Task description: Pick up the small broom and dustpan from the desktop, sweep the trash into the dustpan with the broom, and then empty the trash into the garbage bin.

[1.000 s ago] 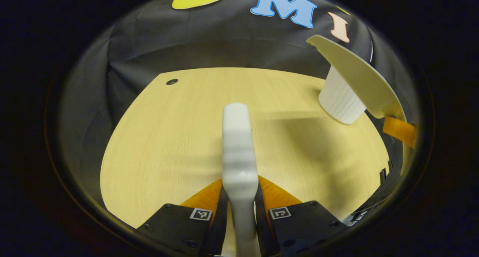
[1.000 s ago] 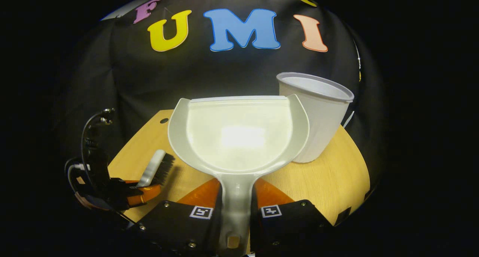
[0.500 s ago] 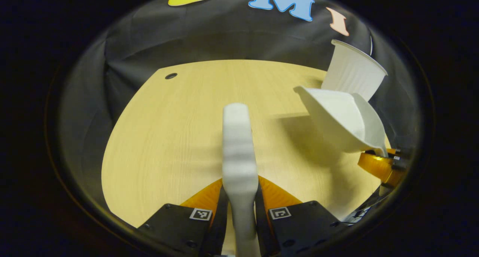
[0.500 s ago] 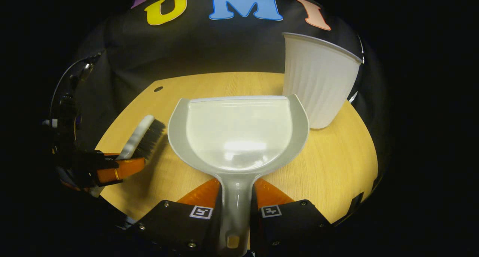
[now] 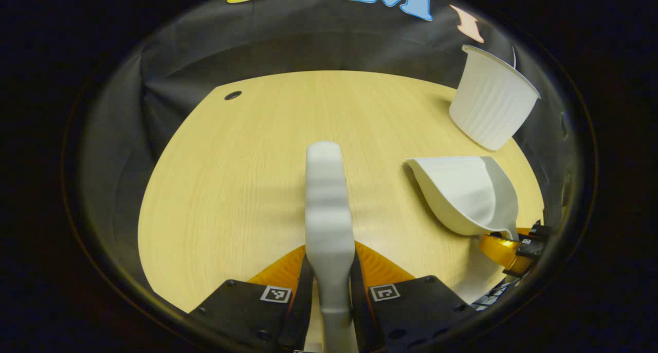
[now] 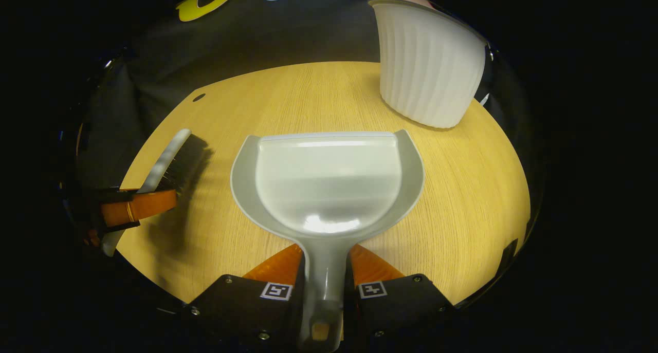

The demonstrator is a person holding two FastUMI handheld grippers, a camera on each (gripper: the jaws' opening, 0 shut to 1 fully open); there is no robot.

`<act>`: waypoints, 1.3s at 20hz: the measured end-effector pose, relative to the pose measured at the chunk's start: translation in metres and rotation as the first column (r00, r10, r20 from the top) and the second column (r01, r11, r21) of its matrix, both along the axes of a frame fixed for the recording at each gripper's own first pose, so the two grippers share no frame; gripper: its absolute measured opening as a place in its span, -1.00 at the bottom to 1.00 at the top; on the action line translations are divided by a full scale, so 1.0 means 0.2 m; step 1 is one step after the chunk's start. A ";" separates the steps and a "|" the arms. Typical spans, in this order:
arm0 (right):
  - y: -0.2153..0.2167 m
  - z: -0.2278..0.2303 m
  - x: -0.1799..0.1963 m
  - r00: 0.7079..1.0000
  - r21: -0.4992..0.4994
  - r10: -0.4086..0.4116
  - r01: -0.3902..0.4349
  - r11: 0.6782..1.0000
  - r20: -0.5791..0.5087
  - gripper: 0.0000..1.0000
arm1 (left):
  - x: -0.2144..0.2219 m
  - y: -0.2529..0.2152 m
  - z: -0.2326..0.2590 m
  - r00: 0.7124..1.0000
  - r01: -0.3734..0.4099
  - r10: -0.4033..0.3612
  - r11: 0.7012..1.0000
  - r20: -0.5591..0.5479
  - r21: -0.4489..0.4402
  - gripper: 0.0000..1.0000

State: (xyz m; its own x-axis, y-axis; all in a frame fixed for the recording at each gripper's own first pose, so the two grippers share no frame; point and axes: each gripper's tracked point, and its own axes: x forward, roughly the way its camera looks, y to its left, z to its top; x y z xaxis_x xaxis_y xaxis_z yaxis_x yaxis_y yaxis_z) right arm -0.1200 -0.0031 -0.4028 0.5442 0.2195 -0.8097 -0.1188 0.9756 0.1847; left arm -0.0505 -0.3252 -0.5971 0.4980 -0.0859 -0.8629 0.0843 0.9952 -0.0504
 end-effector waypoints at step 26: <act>-0.10 0.32 0.02 0.995 0.008 0.050 -0.051 0.999 0.087 0.96 | 0.20 0.15 0.79 0.993 -0.023 0.017 0.999 0.121 0.048 0.94</act>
